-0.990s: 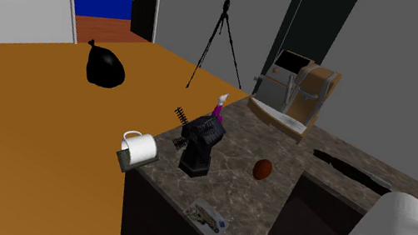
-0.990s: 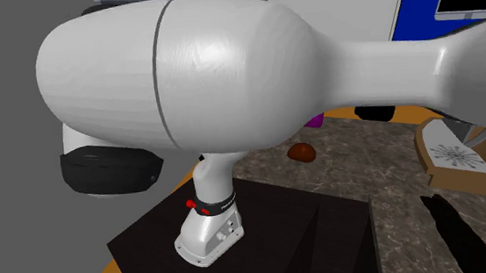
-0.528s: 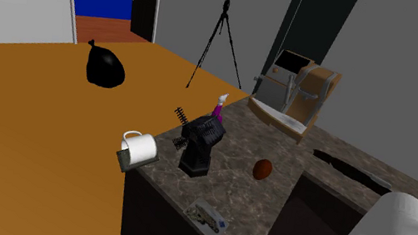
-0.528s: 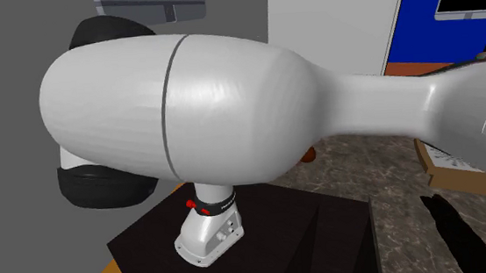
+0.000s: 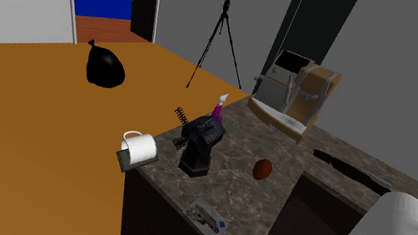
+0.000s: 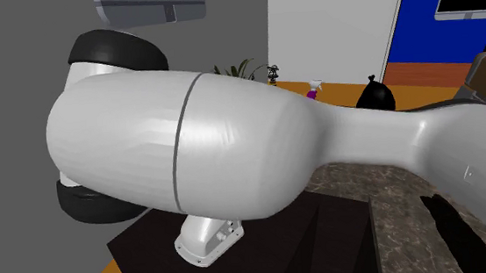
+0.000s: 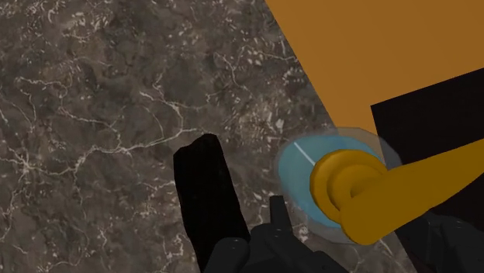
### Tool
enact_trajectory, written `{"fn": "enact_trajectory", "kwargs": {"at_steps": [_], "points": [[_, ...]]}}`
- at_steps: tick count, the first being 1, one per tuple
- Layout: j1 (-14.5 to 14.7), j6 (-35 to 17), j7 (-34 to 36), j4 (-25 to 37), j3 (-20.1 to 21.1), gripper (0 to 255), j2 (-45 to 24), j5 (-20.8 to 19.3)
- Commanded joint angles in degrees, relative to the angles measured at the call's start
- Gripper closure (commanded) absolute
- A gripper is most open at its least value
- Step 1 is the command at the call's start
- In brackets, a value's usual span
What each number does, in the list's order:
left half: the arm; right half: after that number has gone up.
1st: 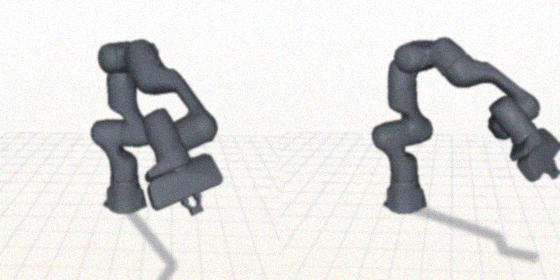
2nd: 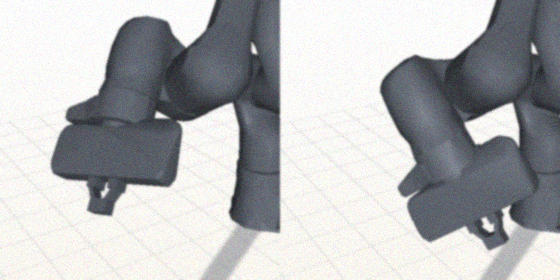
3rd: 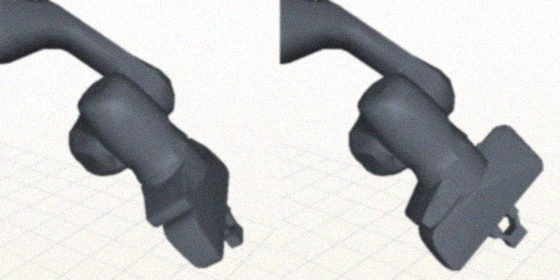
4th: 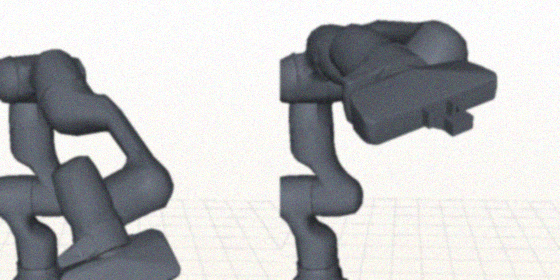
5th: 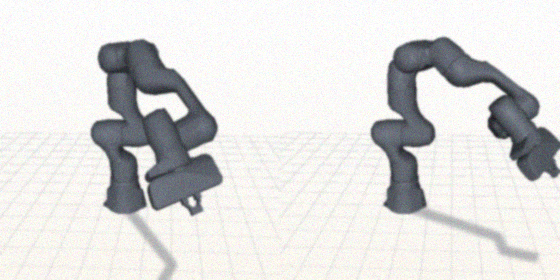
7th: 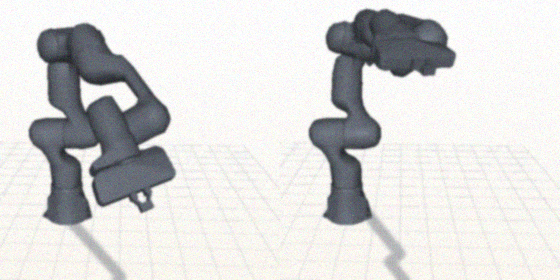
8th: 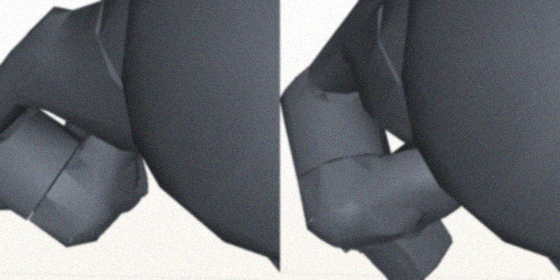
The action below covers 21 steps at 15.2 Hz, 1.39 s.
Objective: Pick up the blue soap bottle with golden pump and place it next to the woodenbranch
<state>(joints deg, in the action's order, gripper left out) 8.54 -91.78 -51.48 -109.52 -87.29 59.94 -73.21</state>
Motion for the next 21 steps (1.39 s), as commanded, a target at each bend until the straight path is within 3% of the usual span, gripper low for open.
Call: {"fn": "enact_trajectory", "kwargs": {"at_steps": [1,8,16,17,21], "points": [[0.1,-0.9,0.5,-0.6,-1.0,255,0.5,-0.8],[0.8,-3.7,2.1,-2.3,-4.5,255,2.3,-3.8],[0.8,-3.7,2.1,-2.3,-4.5,255,2.3,-3.8],[0.8,-3.7,2.1,-2.3,-4.5,0,2.3,-3.8],[0.8,-3.7,2.1,-2.3,-4.5,0,2.3,-3.8]]}}
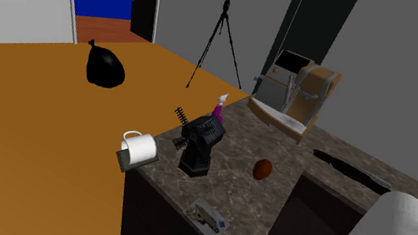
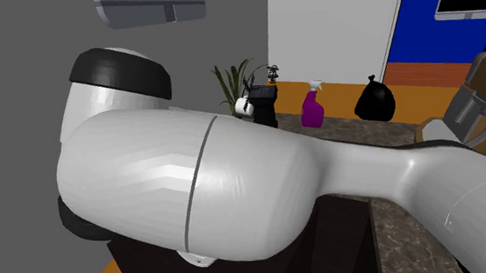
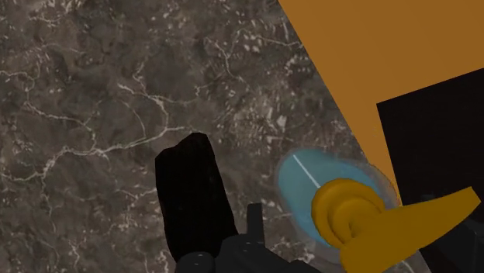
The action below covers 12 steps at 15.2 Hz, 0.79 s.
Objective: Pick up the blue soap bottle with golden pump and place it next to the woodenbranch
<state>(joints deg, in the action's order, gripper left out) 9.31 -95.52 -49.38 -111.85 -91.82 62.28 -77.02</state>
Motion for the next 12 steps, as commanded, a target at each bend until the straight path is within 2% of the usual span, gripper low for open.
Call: {"fn": "enact_trajectory", "kwargs": {"at_steps": [1,5,12], "points": [[0.0,0.0,0.0,0.0,0.0,0,0.0,0.0],[-0.2,3.7,-0.8,1.6,4.6,0,-2.5,4.0],[-0.2,3.7,-0.8,1.6,4.6,0,-2.5,4.0]]}}
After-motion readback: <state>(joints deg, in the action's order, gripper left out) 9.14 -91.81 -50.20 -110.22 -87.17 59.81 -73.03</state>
